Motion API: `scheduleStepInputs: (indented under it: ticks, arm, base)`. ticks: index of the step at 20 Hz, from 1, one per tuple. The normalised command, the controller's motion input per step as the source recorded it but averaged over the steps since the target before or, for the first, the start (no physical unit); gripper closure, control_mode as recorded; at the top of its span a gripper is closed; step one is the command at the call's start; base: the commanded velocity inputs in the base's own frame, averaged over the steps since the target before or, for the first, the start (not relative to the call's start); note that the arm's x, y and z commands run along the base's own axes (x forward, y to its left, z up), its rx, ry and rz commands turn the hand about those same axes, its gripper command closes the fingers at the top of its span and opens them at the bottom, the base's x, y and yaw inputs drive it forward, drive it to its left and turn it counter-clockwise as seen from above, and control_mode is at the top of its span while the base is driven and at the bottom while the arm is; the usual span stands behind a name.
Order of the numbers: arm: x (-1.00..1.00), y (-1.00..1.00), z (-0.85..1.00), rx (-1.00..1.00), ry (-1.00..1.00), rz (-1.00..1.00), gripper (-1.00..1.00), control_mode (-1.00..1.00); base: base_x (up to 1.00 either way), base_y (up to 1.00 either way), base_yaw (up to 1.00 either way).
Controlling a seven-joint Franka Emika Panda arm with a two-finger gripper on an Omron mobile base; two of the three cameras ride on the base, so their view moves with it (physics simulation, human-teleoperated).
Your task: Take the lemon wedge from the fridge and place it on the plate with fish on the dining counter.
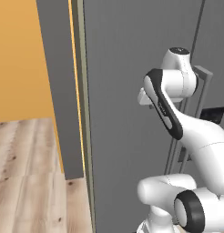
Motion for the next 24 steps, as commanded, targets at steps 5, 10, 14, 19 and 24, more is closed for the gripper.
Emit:
scheduleStepInputs:
  ticks: [5,10,14,19,24]
  arm:
    - [-0.06,0.0,-0.03,0.0,0.0,0.0,-1.0,-1.0]
    - [-0.21,-0.07,-0.01,0.0,0.0,0.0,-1.0,1.0]
    - [0.0,0.0,0.0,0.0,0.0,0.0,-1.0,1.0]
    - [0.0,0.0,0.0,0.0,0.0,0.0,-1.0,1.0]
    - [0.0,0.0,0.0,0.0,0.0,0.0,-1.0,1.0]
  base:
    - [0.0,0.0,0.0]
    - [-0.34,-0.17,0.0]
    - [-0.83,-0.48,-0.01]
    - [-0.59,-0.52,-0.01]
    - [-0.21,-0.33,0.0]
